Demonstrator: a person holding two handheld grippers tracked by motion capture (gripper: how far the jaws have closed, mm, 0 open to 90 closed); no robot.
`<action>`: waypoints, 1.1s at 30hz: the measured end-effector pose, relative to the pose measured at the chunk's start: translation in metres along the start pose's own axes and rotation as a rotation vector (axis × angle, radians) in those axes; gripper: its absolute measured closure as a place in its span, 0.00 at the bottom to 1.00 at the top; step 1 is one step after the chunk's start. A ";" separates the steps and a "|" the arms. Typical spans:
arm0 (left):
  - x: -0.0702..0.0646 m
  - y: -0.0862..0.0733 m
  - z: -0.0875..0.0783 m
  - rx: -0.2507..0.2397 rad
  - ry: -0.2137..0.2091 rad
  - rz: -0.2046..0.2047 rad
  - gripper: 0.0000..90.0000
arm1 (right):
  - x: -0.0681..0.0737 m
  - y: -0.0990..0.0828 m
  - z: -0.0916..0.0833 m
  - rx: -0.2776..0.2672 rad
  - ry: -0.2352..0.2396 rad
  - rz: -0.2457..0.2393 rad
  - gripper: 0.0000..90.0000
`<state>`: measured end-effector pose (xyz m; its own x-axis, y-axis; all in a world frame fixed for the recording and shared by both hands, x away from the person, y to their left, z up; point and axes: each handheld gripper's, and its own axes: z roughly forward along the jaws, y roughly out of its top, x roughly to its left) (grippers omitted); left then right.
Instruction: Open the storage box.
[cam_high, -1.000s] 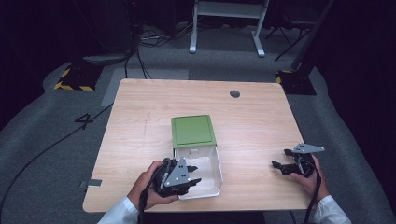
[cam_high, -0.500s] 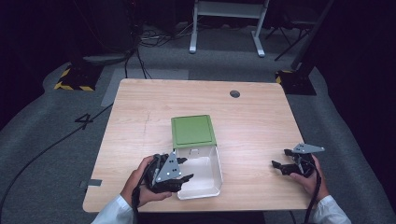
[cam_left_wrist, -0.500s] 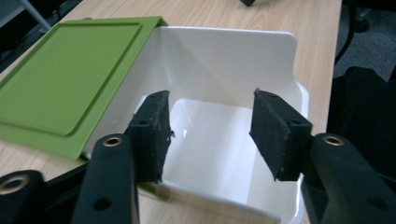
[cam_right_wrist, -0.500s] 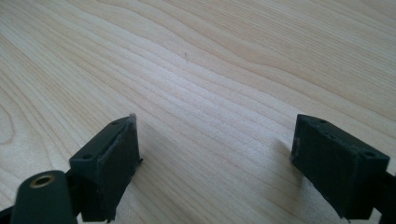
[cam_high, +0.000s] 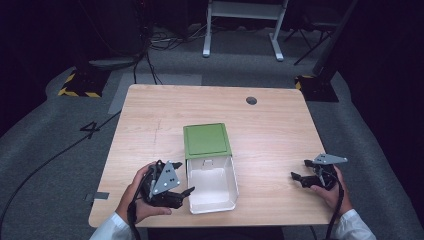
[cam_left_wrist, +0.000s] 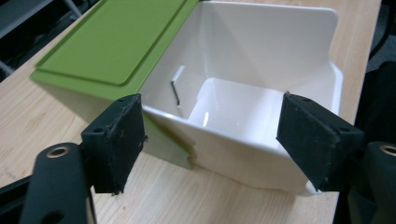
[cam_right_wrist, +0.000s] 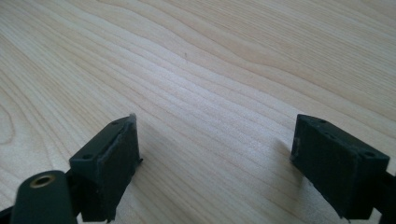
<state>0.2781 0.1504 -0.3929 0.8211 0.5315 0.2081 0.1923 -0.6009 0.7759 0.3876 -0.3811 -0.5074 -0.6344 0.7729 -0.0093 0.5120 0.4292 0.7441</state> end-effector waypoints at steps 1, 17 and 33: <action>0.001 -0.002 -0.001 -0.001 0.012 -0.008 0.25 | 0.000 0.000 0.000 0.001 0.000 0.001 0.17; 0.016 -0.035 -0.006 0.031 0.075 -0.031 0.19 | 0.000 0.000 0.000 0.000 0.000 0.000 0.17; 0.041 -0.084 0.017 0.161 0.130 -0.085 0.19 | 0.000 0.000 0.000 0.000 0.001 0.001 0.17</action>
<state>0.3044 0.2122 -0.4596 0.7240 0.6507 0.2289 0.3501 -0.6326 0.6908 0.3876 -0.3811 -0.5073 -0.6342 0.7731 -0.0081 0.5128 0.4285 0.7439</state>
